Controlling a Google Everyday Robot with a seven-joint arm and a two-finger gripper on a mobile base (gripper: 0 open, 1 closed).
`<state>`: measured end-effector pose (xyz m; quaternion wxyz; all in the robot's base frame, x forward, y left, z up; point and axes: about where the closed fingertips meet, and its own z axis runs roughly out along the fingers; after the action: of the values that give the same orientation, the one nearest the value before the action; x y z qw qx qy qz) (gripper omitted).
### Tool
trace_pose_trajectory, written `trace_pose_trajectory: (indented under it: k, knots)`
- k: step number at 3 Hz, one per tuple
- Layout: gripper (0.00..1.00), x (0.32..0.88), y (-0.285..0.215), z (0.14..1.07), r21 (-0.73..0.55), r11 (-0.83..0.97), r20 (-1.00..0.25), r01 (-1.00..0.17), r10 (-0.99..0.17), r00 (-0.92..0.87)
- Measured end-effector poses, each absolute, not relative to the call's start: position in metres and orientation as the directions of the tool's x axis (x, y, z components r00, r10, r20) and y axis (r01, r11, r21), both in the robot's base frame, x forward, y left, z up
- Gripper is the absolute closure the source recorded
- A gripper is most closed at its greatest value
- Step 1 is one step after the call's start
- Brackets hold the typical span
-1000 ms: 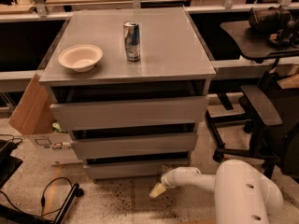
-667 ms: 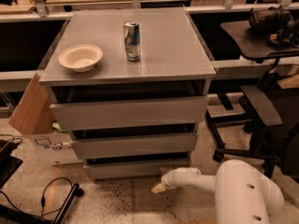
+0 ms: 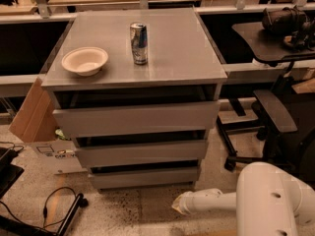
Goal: Close bottom drawer
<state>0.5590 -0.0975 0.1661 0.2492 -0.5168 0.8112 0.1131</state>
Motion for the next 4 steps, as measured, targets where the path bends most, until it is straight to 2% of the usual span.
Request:
trace_pose_trajectory:
  k: [1, 2, 3, 4]
  knots:
    - [1.0, 0.528, -0.153, 0.205, -0.134, 0.443, -0.447, -0.887, -0.826, -0.345]
    - [1.0, 0.529, -0.149, 0.204, -0.131, 0.442, -0.45, -0.887, -0.824, -0.344]
    - [1.0, 0.523, -0.167, 0.211, -0.136, 0.459, -0.41, -0.878, -0.833, -0.372]
    - [1.0, 0.545, -0.19, 0.269, -0.257, 0.45, -0.348, -0.855, -0.868, -0.353]
